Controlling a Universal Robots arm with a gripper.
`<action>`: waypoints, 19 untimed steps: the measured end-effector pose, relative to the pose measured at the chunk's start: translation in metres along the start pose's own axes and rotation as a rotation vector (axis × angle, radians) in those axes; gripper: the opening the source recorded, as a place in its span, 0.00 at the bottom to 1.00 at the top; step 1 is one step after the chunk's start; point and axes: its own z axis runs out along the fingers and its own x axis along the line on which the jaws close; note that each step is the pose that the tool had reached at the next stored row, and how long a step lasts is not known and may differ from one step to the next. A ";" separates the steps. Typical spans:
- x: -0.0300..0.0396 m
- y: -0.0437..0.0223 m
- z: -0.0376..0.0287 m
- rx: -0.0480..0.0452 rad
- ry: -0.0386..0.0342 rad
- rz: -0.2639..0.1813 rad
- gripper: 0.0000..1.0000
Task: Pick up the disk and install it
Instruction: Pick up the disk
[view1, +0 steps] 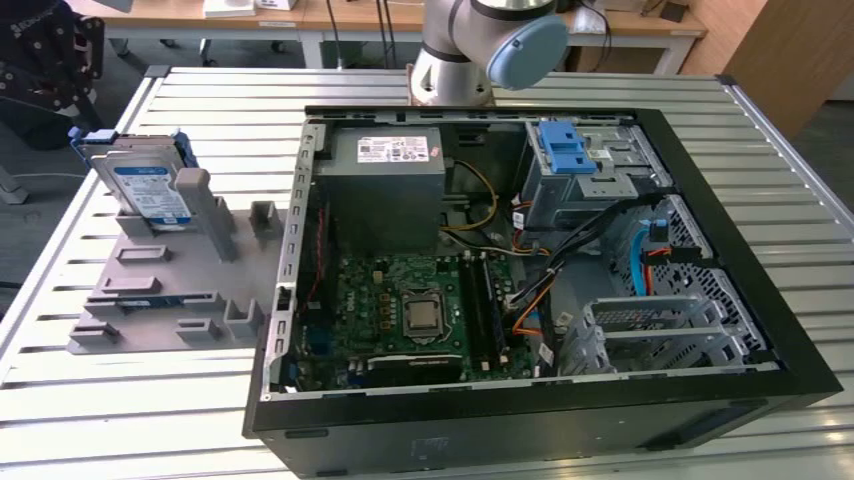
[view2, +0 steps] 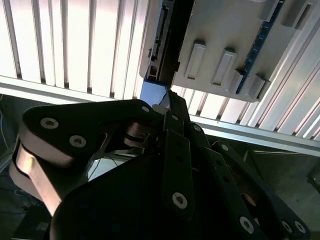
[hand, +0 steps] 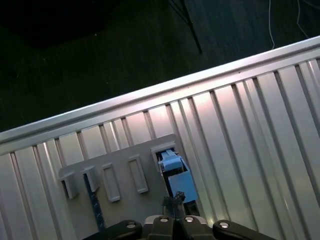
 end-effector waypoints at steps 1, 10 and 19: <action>0.0000 0.0000 0.0000 -0.0001 0.0003 -0.016 0.11; 0.0005 0.0016 0.0019 0.0030 0.0001 -0.079 0.11; 0.0005 0.0017 0.0031 0.0015 0.0039 -0.186 0.29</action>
